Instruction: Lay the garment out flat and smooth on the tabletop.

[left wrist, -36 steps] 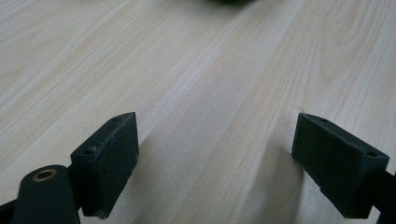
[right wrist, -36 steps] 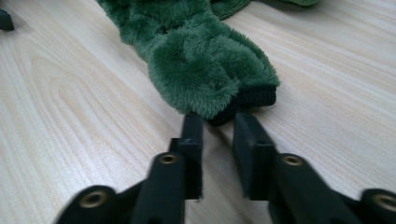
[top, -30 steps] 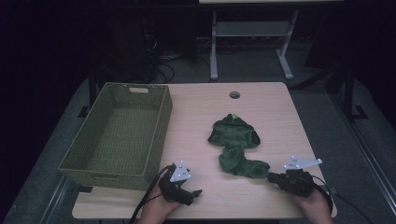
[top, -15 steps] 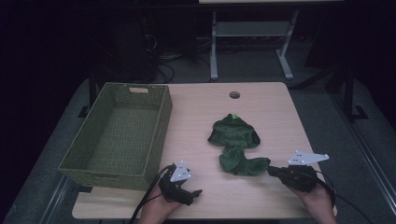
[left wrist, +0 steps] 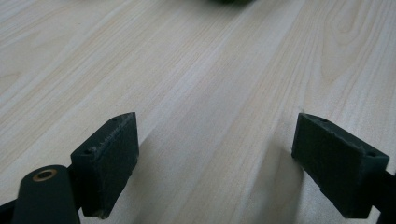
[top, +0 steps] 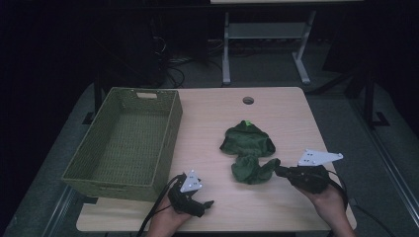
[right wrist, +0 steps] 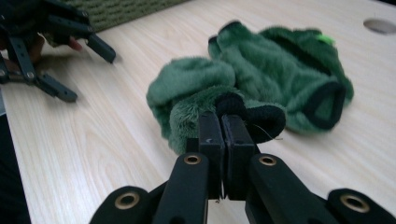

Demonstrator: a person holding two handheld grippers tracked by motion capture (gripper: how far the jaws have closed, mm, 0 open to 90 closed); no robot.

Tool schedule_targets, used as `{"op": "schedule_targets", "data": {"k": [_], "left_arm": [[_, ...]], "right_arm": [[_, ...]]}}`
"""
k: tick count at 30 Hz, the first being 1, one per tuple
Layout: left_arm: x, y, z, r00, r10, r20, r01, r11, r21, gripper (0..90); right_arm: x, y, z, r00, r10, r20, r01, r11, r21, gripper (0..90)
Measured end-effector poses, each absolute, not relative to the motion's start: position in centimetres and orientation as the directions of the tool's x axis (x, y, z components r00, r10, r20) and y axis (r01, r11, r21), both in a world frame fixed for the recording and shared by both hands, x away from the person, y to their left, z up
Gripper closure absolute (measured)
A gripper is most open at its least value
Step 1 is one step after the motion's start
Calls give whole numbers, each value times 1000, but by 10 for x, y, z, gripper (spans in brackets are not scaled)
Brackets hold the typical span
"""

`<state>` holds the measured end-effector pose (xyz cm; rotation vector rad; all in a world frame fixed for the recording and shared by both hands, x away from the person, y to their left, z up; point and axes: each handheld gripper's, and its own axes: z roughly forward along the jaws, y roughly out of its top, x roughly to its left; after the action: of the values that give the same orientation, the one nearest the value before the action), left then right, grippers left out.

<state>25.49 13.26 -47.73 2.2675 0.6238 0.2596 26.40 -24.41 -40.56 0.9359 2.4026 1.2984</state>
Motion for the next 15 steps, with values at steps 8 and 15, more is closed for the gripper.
{"op": "schedule_targets", "data": {"k": [8,15], "left_arm": [[255,133,-477,860,510,-4,356,-596,720,140],[255,133,-477,861,508,0,353,-598,720,141]], "right_arm": [[276,-224,-394,-793,608,40,366,423,829,882],[291,-202,-390,-821,570,31,339,444,829,879]]}}
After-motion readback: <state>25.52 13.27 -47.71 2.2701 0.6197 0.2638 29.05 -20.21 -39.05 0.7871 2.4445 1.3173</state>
